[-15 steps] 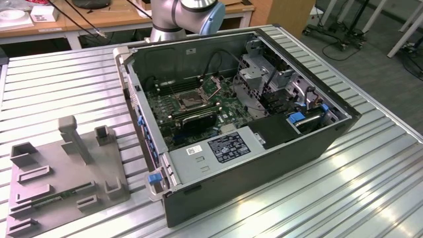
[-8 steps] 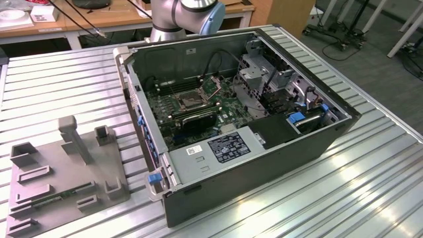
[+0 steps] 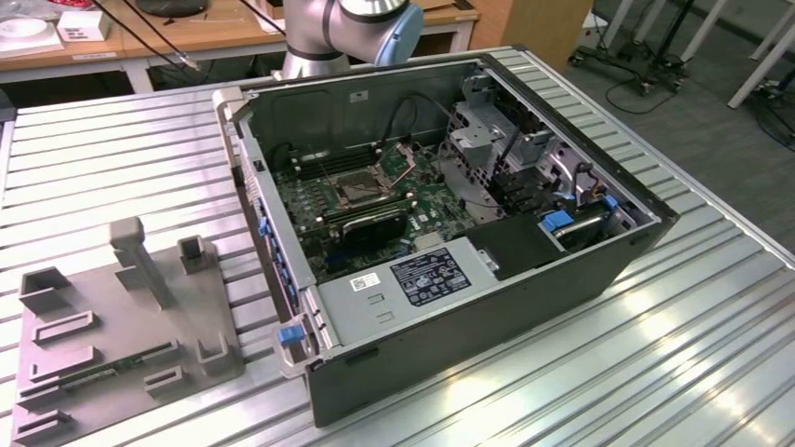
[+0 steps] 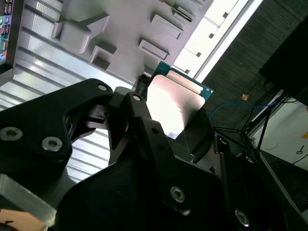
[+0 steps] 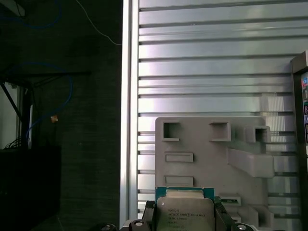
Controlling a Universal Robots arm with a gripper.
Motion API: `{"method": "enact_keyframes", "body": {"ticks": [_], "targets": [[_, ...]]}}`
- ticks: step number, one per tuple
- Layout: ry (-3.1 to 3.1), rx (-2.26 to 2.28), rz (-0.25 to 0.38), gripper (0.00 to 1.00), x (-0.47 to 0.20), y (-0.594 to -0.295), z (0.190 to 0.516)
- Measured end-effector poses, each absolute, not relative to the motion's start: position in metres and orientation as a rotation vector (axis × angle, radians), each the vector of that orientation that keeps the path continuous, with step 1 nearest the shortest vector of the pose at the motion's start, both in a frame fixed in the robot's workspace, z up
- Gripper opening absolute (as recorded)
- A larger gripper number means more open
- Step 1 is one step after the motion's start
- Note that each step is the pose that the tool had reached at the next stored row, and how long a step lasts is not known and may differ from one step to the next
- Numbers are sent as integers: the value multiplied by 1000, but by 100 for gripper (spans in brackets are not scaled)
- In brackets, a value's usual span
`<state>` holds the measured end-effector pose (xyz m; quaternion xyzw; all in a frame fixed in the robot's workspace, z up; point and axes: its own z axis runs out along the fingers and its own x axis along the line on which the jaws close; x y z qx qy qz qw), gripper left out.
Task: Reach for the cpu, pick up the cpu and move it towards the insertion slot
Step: 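Pick up the cpu and move it towards the insertion slot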
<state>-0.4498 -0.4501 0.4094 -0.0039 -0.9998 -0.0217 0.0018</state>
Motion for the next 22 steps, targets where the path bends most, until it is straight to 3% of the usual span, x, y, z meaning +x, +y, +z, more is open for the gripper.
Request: {"method": "enact_keyframes", "body": {"ticks": [22], "targets": [[-3137,-12,-68,55,-450,-450,417]]}}
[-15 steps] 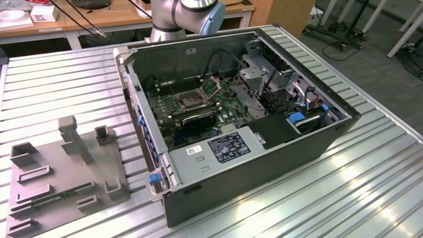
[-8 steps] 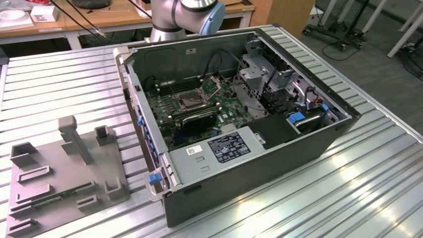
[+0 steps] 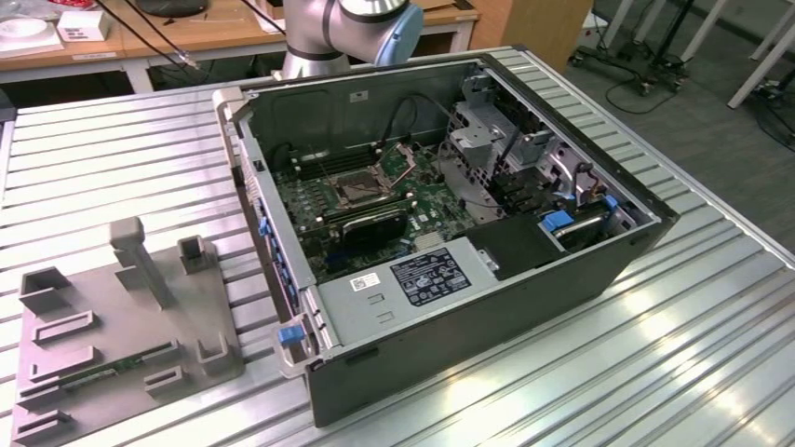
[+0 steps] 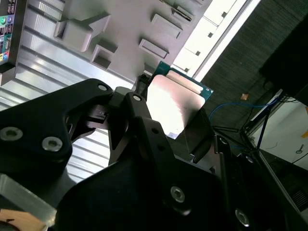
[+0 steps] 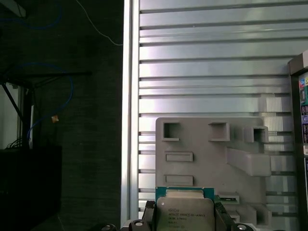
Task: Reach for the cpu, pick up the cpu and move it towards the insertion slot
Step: 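Pick up the cpu and move it towards the insertion slot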
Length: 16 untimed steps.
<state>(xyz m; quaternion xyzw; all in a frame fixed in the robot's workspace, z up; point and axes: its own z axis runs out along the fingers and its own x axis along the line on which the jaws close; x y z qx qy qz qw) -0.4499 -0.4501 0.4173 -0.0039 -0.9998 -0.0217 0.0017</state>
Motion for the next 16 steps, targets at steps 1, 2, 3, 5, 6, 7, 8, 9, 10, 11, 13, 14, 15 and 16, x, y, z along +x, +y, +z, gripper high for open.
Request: {"method": "enact_keyframes", "body": {"ticks": [1,2,3,5,6,7,8,9,10,11,13,14,15,16], "targets": [[-3137,-12,-68,55,-450,-450,418],[-3137,-12,-68,55,-450,-450,418],[-3137,-12,-68,55,-450,-450,418],[-3137,-12,-68,55,-450,-450,419],[-3137,-12,-68,55,-450,-450,419],[-3137,-12,-68,55,-450,-450,420],[-3137,-12,-68,55,-450,-450,420],[-3137,-12,-68,55,-450,-450,420],[-3137,-12,-68,55,-450,-450,421],[-3137,-12,-68,55,-450,-450,421],[-3137,-12,-68,55,-450,-450,422],[-3137,-12,-68,55,-450,-450,423],[-3137,-12,-68,55,-450,-450,423],[-3138,-12,-68,55,-450,-450,423]]}}
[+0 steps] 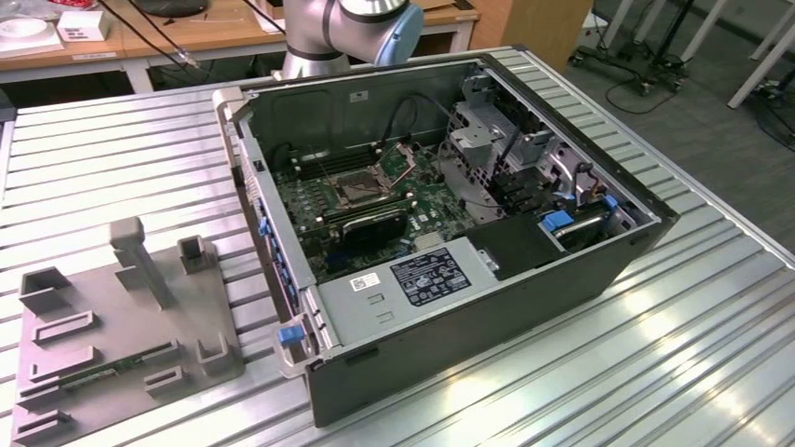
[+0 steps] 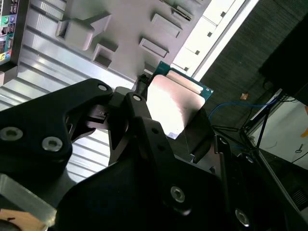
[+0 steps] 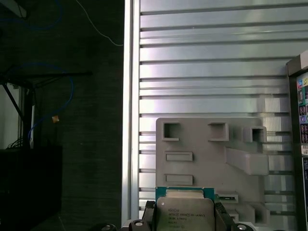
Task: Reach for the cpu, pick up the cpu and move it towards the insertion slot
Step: 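Pick up the cpu and move it towards the insertion slot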
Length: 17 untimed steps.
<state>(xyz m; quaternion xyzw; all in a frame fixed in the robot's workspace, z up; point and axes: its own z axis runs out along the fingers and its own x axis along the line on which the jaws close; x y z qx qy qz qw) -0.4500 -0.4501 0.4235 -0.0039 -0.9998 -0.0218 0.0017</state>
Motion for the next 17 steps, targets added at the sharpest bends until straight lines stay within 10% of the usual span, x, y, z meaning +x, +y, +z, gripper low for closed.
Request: {"method": "enact_keyframes", "body": {"ticks": [17], "targets": [[-3138,-12,-70,55,-430,-450,422]]}}
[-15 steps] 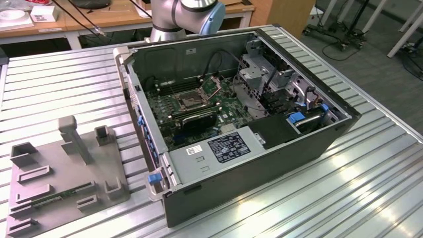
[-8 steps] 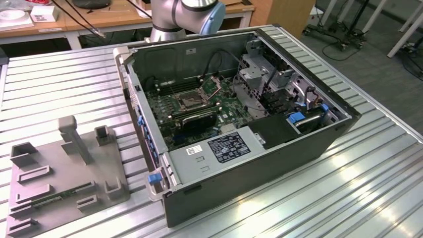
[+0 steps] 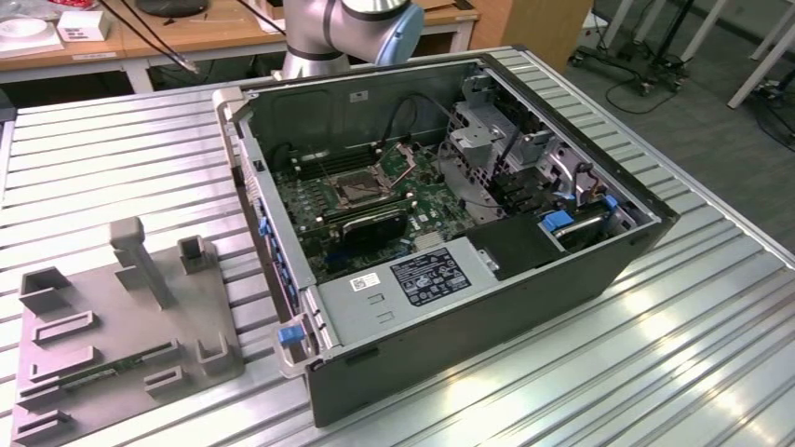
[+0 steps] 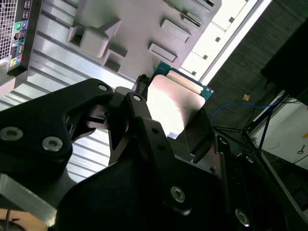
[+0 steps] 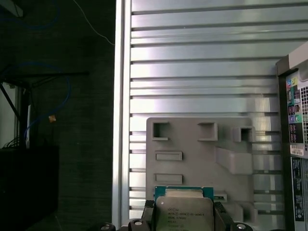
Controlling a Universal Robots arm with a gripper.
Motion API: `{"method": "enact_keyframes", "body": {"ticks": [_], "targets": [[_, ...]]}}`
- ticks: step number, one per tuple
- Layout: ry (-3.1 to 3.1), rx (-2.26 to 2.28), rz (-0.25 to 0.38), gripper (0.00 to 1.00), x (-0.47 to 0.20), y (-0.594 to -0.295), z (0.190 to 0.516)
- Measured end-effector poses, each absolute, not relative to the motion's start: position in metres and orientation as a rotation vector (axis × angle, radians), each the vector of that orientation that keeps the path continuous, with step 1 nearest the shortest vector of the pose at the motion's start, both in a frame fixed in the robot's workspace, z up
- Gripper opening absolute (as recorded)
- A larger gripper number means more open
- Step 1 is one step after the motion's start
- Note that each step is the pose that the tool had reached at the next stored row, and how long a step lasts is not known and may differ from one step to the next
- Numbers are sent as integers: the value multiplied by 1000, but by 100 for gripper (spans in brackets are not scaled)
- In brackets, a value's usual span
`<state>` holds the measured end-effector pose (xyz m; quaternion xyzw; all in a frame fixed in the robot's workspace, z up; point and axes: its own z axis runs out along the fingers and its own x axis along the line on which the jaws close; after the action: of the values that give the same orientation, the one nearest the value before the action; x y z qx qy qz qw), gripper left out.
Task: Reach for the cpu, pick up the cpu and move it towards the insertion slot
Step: 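Pick up the cpu and move it towards the insertion slot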
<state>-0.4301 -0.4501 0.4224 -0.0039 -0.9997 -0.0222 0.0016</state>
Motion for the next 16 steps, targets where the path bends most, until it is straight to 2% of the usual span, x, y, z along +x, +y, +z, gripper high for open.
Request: {"method": "enact_keyframes", "body": {"ticks": [16], "targets": [[-3138,-12,-70,55,-411,-450,422]]}}
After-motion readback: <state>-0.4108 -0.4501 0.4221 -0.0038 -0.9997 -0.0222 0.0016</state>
